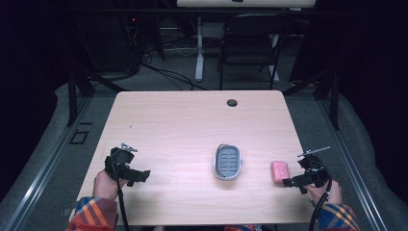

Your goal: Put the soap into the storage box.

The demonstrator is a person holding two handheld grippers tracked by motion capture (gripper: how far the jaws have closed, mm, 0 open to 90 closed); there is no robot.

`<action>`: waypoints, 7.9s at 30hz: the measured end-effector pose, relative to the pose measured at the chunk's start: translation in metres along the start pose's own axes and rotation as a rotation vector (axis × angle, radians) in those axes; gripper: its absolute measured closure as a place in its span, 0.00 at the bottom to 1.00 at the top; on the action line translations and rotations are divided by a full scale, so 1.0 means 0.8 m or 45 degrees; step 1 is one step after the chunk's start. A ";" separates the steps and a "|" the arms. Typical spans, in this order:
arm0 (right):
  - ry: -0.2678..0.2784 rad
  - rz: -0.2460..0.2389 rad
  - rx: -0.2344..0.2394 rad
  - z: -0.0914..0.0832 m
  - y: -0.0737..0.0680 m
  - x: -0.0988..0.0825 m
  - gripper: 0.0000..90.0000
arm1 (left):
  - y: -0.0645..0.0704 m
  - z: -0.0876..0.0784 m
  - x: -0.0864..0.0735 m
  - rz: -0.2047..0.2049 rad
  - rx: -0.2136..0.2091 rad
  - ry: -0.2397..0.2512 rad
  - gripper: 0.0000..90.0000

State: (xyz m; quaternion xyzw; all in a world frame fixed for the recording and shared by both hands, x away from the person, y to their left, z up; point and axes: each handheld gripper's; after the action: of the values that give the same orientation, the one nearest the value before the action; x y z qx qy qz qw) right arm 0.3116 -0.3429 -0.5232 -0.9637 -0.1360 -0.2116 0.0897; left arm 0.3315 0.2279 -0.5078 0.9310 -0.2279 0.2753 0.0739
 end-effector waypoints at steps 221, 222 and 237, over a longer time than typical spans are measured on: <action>-0.243 -0.056 0.038 0.015 -0.082 0.148 0.40 | 0.016 0.003 0.000 0.143 -0.041 -0.021 0.01; -0.237 -0.054 0.036 0.015 -0.083 0.148 0.40 | 0.016 0.003 0.001 0.144 -0.041 -0.021 0.01; -0.241 -0.096 0.060 0.015 -0.103 0.161 0.40 | 0.017 0.004 0.001 0.153 -0.039 -0.031 0.01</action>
State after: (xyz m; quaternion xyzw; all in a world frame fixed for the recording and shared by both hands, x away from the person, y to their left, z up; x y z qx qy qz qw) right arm 0.4042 -0.2329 -0.4686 -0.9712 -0.1850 -0.1197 0.0911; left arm 0.3271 0.2147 -0.5098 0.9177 -0.2883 0.2645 0.0688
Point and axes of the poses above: each handheld gripper's, and its own axes: z roughly forward along the jaws, x roughly out of its top, y roughly to its right, and after that the axes turned 4 degrees about y, right-handed
